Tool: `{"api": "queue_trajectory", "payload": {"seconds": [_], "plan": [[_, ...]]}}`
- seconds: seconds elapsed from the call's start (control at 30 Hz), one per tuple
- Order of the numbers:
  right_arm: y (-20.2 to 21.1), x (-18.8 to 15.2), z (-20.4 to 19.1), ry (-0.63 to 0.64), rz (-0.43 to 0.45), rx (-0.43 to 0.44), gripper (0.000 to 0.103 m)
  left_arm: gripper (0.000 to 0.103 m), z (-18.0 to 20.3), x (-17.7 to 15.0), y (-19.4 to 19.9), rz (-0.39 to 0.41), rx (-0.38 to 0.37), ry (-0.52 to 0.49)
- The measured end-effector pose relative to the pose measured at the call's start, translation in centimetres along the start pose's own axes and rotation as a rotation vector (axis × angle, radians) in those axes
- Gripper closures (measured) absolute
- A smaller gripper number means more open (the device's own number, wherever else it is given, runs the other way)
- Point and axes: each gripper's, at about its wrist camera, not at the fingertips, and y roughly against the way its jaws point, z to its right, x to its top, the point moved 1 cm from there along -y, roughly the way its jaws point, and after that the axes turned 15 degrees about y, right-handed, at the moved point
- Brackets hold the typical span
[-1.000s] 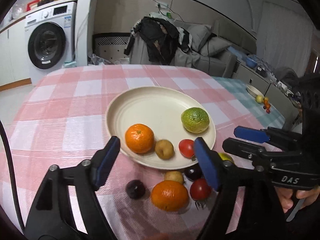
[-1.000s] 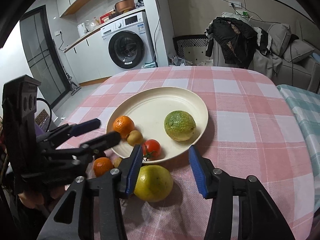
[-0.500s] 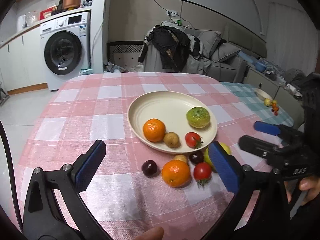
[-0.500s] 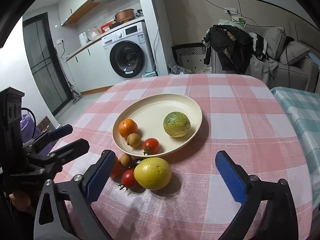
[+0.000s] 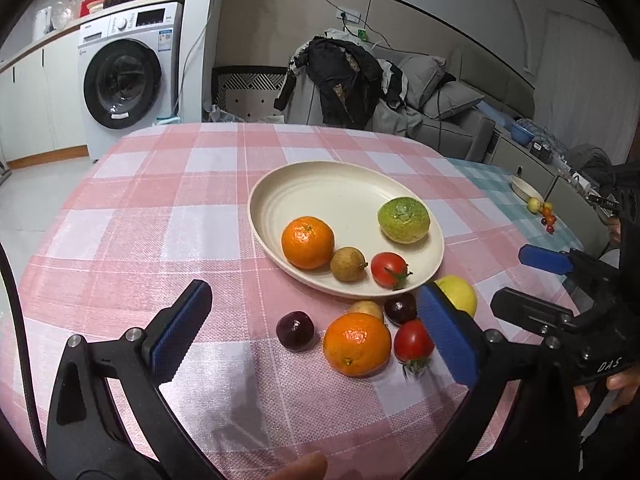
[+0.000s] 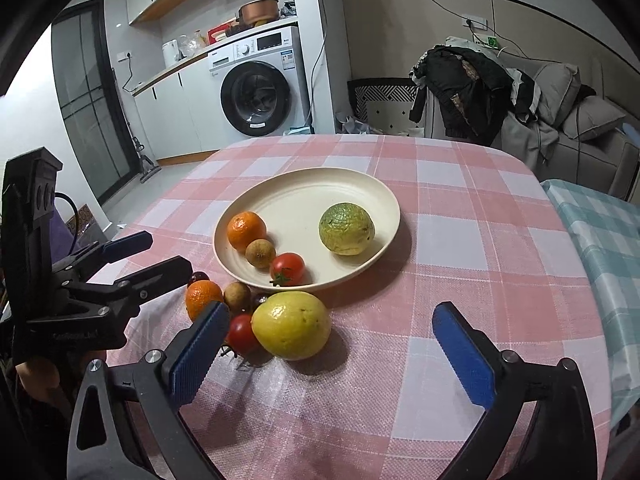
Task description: Organize fruits
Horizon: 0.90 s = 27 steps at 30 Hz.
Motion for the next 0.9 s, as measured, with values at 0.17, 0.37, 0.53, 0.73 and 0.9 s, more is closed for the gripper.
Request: {"api": "queue_trajectory", "payload": {"seconds": [0.17, 0.37, 0.53, 0.73, 0.9], "plan": [[-0.7, -0.2, 0.1, -0.001, -0.019, 0.001, 0.000, 0.001, -0.5, 0.0, -0.4, 0.006, 0.018, -0.004], [-1.9, -0.2, -0.1, -0.006, -0.054, 0.015, 0.000, 0.001, -1.1, 0.1, -0.7, -0.017, -0.013, 0.027], [-3.0, -0.4, 0.0, -0.038, -0.077, 0.051, 0.000, 0.001, -1.3, 0.0, -1.0, -0.032, -0.012, 0.031], [-3.7, -0.7, 0.0, -0.062, -0.115, 0.062, 0.001, 0.001, -2.0, 0.0, -1.9, -0.072, 0.000, 0.063], [-4.2, -0.7, -0.1, -0.068, -0.128, 0.083, 0.003, 0.001, -1.8, -0.4, -2.3, -0.095, 0.004, 0.047]]}}
